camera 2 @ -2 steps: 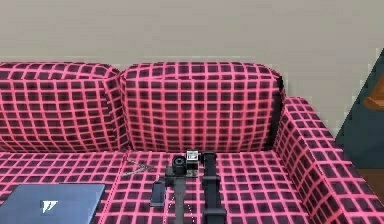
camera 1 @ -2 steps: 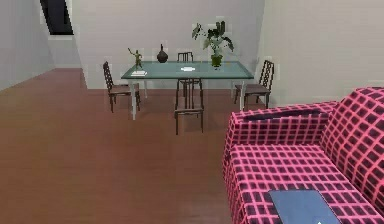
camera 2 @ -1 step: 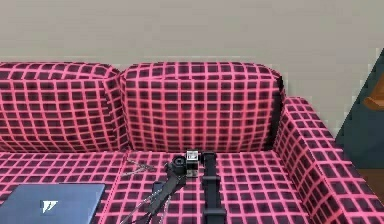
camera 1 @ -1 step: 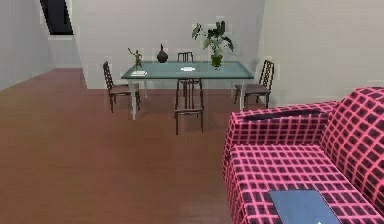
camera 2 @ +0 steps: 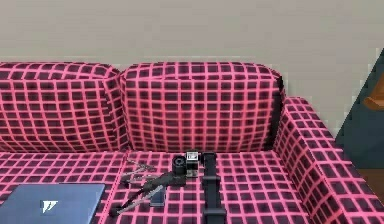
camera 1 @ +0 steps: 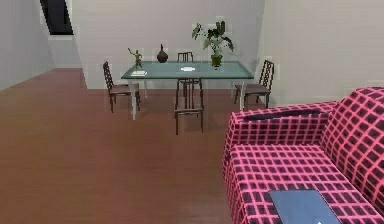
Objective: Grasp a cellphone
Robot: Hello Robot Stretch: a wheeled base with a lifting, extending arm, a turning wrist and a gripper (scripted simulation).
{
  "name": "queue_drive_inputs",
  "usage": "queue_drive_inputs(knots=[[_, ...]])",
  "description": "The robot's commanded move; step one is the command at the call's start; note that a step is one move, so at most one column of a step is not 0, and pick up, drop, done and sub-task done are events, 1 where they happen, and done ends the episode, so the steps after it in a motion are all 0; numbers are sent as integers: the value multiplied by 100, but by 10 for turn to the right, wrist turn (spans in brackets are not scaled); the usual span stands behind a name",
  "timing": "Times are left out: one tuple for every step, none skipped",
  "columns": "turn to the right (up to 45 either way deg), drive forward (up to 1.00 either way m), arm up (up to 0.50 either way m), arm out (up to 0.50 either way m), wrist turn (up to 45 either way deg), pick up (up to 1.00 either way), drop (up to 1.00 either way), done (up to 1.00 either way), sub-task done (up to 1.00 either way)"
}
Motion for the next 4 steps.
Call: queue_drive_inputs(knots=[[0, 0, 0, 0, 450, 0, 0, 0, 0], [0, 0, 0, 0, 120, 0, 0, 0, 0], [0, 0, -30, 0, 0, 0, 0, 0, 0], [0, 0, 0, 0, 0, 100, 0, 0, 0]])
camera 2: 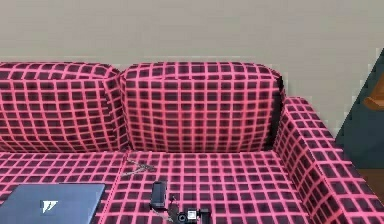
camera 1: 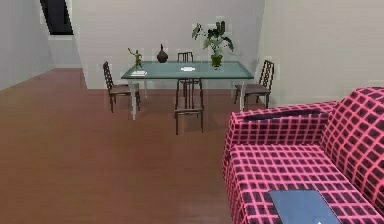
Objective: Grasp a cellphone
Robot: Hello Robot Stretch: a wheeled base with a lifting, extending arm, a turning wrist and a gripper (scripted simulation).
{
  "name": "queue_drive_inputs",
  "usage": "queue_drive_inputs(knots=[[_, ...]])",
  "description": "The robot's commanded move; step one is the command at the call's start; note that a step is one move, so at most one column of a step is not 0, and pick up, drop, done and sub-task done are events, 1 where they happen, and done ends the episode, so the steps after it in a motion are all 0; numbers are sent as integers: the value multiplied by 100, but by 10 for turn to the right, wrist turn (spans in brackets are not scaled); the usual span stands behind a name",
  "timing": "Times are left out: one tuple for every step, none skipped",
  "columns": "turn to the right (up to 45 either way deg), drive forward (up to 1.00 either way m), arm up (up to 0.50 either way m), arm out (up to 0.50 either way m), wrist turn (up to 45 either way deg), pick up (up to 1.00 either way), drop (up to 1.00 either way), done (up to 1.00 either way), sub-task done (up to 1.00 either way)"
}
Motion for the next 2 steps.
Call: queue_drive_inputs(knots=[[0, 0, 10, 0, 0, 0, 0, 0, 0], [0, 0, 0, 0, 0, 0, 0, 100, 0]])
